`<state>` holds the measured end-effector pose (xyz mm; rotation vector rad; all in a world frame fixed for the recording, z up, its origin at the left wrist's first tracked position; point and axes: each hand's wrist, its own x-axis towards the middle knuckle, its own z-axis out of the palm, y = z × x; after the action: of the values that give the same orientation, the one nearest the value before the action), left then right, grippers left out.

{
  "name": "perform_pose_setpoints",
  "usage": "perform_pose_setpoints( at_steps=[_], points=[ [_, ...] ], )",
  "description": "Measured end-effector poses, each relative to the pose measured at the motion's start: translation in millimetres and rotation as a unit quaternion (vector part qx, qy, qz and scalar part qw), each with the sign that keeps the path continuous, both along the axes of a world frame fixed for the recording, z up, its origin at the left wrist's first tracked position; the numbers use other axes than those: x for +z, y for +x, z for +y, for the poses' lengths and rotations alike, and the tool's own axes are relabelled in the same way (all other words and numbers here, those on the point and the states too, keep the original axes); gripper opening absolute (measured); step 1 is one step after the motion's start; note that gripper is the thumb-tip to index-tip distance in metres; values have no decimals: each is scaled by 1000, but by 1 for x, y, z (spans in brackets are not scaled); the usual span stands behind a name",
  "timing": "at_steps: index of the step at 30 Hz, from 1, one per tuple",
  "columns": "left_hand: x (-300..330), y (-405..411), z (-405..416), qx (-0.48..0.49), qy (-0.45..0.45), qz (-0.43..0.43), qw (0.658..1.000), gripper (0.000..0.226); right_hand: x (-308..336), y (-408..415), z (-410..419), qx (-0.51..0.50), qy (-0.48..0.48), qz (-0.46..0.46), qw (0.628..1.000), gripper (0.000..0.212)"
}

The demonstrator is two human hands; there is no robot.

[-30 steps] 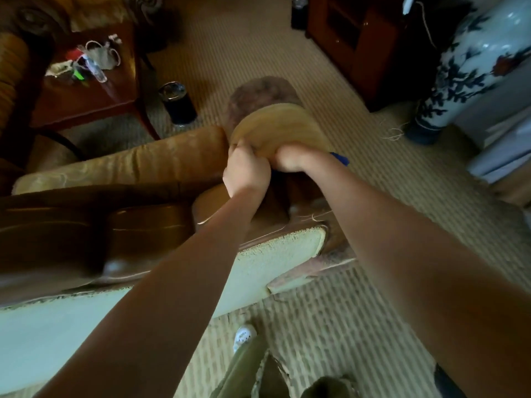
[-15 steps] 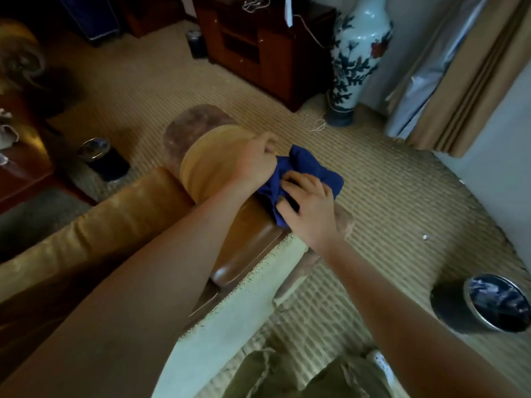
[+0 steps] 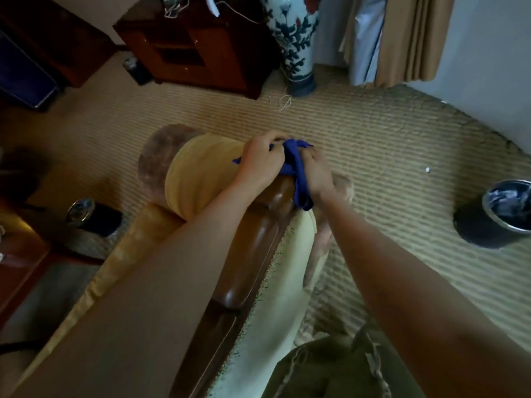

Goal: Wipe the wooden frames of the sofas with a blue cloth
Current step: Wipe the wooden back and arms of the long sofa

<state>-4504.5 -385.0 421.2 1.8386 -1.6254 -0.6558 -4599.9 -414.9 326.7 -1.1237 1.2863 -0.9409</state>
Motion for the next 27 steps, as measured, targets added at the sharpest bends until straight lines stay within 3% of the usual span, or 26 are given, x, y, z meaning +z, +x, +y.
perform_pose_setpoints(
  at_steps=[5,9,13,17,20,25,27],
  points=[
    [-8,2,5,62,-98,12,993,29,-11,4,46,-107,-23,-90,990,45],
    [-10,1,8,72,-138,-8,988,26,-8,31,118,-164,-77,-151,972,32],
    [-12,2,11,77,-156,-13,985,25,-6,46,111,-169,-77,-106,977,17],
    [-14,2,10,75,-182,-11,980,23,1,32,48,-160,-145,-47,975,43],
    [-15,1,9,72,-192,-16,979,24,-28,15,10,-110,-119,-43,986,47],
    [-15,-1,10,61,-186,-19,981,24,-36,18,42,-124,-106,-44,986,49],
    [-15,-1,11,50,-190,-31,980,24,-22,23,76,-139,-93,-89,982,50]
  ],
)
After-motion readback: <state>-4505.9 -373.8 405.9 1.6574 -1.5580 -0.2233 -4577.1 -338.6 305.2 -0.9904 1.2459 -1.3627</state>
